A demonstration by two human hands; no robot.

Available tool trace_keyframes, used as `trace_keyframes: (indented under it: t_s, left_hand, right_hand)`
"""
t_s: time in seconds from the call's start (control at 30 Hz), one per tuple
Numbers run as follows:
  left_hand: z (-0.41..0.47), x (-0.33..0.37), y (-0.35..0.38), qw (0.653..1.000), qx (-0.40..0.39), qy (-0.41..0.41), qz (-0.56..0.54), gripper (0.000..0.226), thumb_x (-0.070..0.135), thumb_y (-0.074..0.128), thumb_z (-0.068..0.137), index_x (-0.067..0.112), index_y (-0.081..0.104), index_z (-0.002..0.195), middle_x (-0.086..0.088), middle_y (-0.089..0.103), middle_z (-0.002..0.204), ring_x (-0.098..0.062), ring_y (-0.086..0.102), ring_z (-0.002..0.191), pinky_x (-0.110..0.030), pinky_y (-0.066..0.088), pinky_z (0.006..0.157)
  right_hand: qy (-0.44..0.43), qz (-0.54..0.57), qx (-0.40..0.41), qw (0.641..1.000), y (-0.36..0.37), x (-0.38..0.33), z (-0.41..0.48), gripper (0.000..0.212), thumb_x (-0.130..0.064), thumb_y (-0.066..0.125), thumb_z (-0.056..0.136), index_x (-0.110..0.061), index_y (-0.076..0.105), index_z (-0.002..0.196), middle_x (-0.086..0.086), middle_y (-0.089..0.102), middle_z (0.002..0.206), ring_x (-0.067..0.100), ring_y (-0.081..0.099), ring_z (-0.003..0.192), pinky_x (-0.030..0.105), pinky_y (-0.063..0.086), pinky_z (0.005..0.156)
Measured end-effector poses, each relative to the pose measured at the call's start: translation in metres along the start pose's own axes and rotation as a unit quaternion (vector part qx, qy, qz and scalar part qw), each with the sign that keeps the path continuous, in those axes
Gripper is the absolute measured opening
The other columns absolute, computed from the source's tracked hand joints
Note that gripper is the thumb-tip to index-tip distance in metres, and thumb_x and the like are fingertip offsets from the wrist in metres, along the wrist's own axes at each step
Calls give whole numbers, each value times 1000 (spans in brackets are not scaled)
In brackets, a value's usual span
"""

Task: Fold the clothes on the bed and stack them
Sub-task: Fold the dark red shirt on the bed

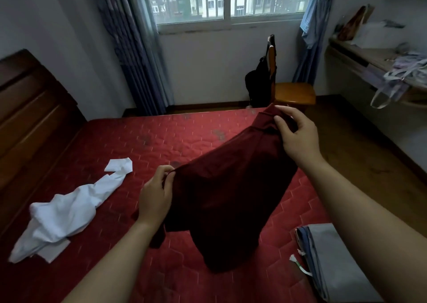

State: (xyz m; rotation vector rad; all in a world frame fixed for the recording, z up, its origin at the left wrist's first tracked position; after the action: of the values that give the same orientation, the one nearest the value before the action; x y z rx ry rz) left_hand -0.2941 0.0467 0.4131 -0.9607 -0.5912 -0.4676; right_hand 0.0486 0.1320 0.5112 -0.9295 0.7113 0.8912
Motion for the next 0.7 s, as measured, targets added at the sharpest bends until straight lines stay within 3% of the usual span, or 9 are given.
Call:
trace_keyframes:
  t_s: [0.17, 0.4, 0.5, 0.57, 0.7]
  left_hand:
    - [-26, -10, -40, 1000, -8, 20, -12, 9, 23, 53, 92, 33, 54, 91, 17, 60, 71, -10, 61, 70, -31, 46, 65]
    - [-114, -35, -111, 996, -62, 46, -47, 6, 22, 53, 92, 26, 57, 94, 10, 62, 66, -9, 61, 61, -21, 41, 55]
    - [-136, -39, -146, 994, -64, 58, -64, 10, 24, 54, 93, 34, 54, 92, 13, 60, 63, -3, 58, 57, -18, 40, 53]
    - [-140, -41, -166, 993, -60, 67, -74, 3, 33, 52, 91, 34, 55, 92, 14, 61, 65, -3, 59, 62, -17, 42, 55]
    - [-127, -48, -193, 992, -38, 77, -87, 19, 46, 46, 87, 34, 57, 95, 19, 63, 71, 3, 60, 75, -10, 43, 62]
  right_hand:
    - [-3, 8, 24, 1000, -1, -30, -52, 25, -20, 59, 91, -20, 63, 116, -20, 57, 106, -28, 46, 93, -4, 34, 80]
    - [23, -2, 32, 999, 11, -67, -174, 24, -22, 60, 90, -19, 65, 113, -16, 61, 105, -21, 50, 92, 3, 41, 83]
    - [11, -12, 28, 999, 13, -97, -202, 23, -25, 61, 89, -24, 65, 112, -20, 60, 105, -19, 51, 96, 5, 42, 84]
    - [-3, -14, 30, 999, 14, -117, -211, 23, -26, 61, 89, -27, 64, 111, -21, 60, 104, -18, 52, 97, 4, 42, 83]
    - [-33, -7, 50, 998, 18, -147, -203, 22, -27, 62, 88, -30, 64, 110, -24, 59, 103, -17, 53, 98, 1, 40, 82]
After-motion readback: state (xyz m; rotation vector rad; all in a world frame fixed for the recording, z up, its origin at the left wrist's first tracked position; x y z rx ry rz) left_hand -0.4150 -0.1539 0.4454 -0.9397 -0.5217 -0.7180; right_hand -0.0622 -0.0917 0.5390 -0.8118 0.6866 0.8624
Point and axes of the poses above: each hand's wrist, its own z-axis towards the middle knuckle, its own y-axis out of the palm, x = y × z, the point moved 10 cm from there along z, towards the middle knuckle
